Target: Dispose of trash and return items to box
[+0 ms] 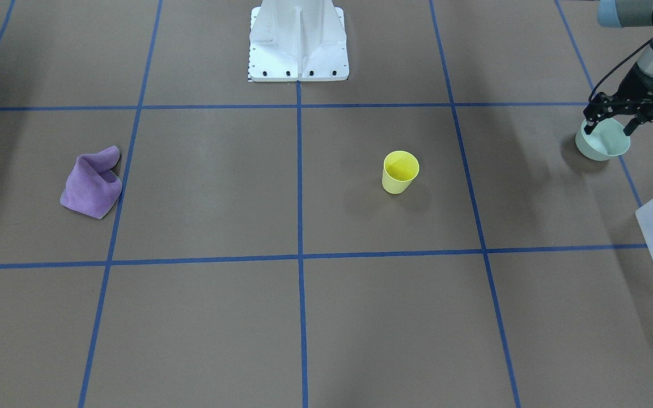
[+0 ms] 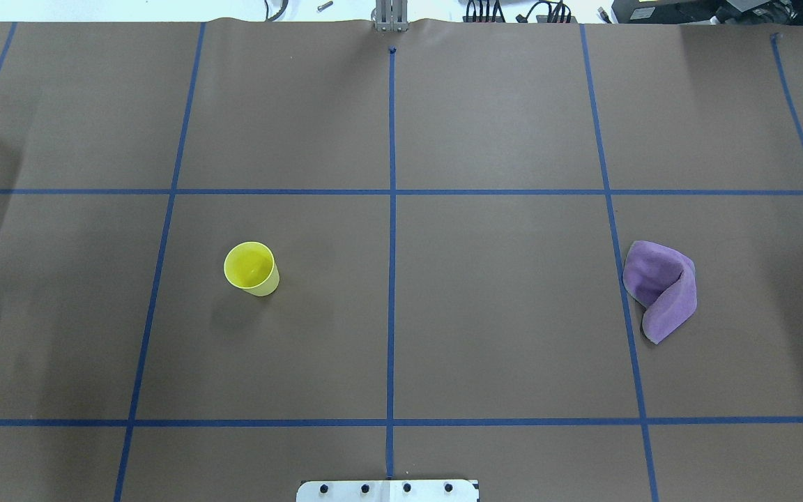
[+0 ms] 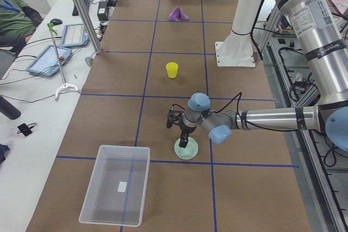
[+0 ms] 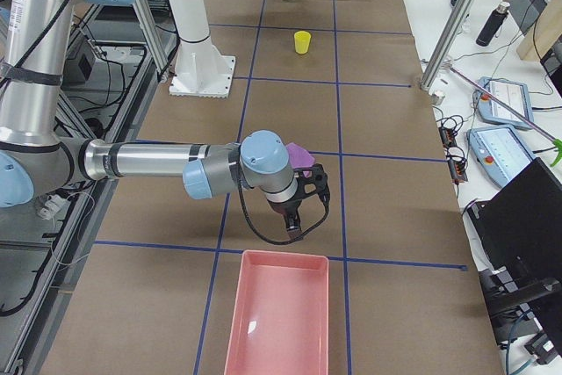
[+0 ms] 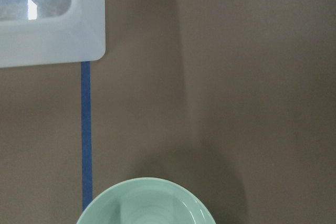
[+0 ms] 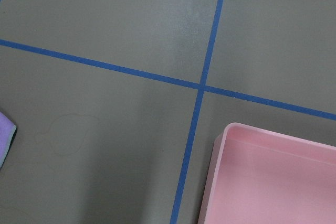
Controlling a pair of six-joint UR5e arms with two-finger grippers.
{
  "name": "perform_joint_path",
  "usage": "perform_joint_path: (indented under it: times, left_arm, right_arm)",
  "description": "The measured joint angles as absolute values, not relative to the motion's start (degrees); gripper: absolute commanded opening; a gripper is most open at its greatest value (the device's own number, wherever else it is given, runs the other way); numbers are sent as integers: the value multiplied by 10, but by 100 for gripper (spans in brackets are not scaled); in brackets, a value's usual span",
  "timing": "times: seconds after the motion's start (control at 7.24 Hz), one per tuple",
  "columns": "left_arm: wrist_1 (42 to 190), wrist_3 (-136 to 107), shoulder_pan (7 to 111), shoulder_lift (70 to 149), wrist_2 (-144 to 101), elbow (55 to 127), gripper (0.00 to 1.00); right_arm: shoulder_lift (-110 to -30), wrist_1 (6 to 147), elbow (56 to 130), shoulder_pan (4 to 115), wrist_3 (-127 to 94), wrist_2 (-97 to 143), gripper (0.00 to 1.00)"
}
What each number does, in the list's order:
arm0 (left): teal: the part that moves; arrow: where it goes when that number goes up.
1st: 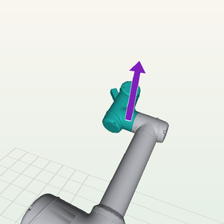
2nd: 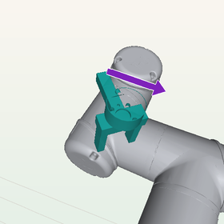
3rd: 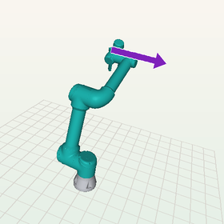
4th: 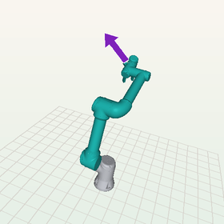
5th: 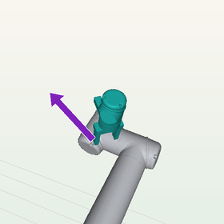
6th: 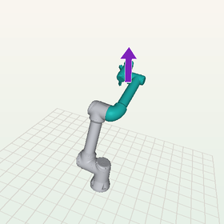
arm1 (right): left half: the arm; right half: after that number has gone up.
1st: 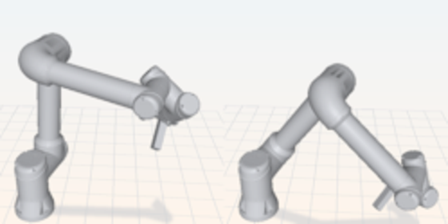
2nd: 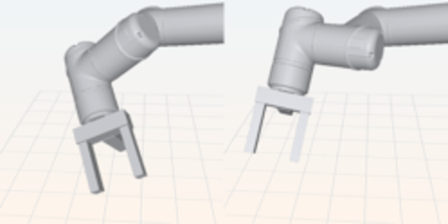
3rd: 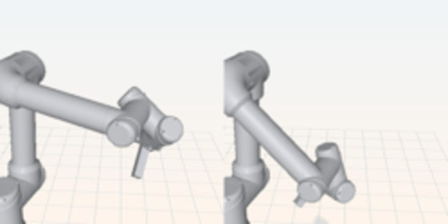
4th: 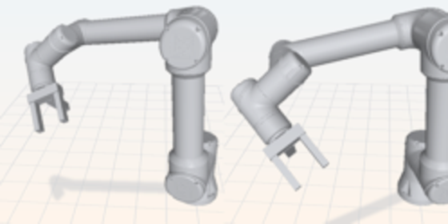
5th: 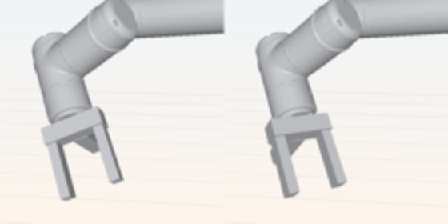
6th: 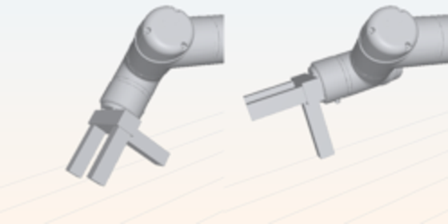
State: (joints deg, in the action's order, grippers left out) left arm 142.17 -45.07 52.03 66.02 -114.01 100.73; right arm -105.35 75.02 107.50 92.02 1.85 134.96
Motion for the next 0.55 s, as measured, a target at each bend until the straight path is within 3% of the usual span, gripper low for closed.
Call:
perform_joint_path:
  times: [0.41,0.55]
  left_arm:
    - [1440,-475,474,675,-1120,980,5]
    - [1441,-479,468,677,-1119,979,0]
  right_arm:
    - [-1055,751,1075,920,18,1349,100]
    - [-1055,751,1074,920,18,1349,100]
